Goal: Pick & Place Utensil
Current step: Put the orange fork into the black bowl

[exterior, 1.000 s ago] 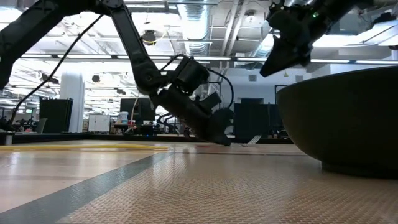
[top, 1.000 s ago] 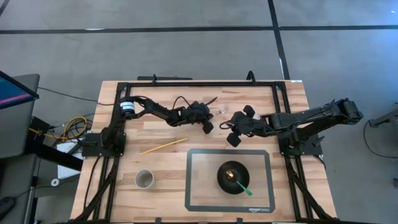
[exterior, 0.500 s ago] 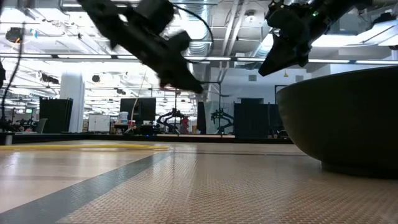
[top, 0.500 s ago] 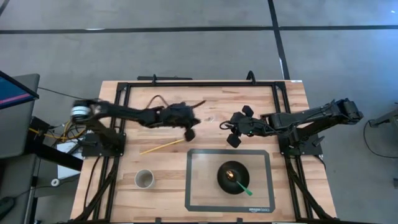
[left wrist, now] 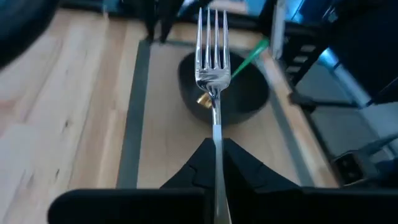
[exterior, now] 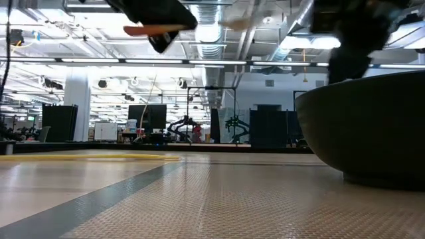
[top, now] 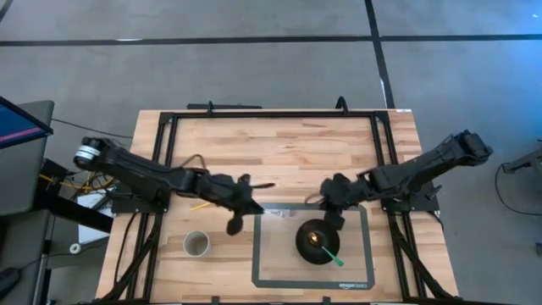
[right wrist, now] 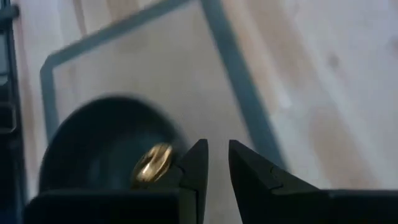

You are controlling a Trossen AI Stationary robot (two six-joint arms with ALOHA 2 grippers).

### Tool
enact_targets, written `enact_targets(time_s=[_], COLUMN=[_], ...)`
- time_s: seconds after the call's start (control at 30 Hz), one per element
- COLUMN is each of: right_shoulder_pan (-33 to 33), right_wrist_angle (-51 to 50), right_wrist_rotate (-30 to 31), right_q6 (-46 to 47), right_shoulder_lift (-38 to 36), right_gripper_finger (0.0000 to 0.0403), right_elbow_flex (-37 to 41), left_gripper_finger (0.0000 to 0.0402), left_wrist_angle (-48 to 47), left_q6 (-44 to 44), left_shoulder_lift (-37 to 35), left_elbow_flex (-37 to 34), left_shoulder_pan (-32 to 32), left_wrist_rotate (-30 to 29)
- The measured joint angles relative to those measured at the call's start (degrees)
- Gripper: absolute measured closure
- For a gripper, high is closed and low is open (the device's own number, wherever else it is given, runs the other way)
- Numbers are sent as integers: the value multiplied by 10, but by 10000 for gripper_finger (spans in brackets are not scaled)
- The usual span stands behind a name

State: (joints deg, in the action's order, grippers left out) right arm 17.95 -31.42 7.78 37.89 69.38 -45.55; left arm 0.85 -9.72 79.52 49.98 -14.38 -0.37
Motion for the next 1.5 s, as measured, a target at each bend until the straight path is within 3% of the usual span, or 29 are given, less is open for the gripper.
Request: enact_targets(time_s=[0.47,0.73,1.27,1.5], right_shoulder_pan=[202,234,222,208], right_wrist_angle=[-3,3,40,61], right_wrist_rotate=[234,266,248,177], right_q6=[72,68,98,98], right_shoulder_lift=[0,0,31,103], right_gripper_finger=[345,345,356,374], right_elbow_flex=[0,0,0,0], left_gripper_finger=[390,389,370,364], left_wrist_angle=[2,-14,-21,-17], left_q6=[3,-81,-98,-101], left_shoulder_lift=[301,368,364,364], left_elbow_flex=[255,273,273,273], left_shoulder_pan=[-33,-34,-17,-9], left_wrist_rotate=[30,32,21,24])
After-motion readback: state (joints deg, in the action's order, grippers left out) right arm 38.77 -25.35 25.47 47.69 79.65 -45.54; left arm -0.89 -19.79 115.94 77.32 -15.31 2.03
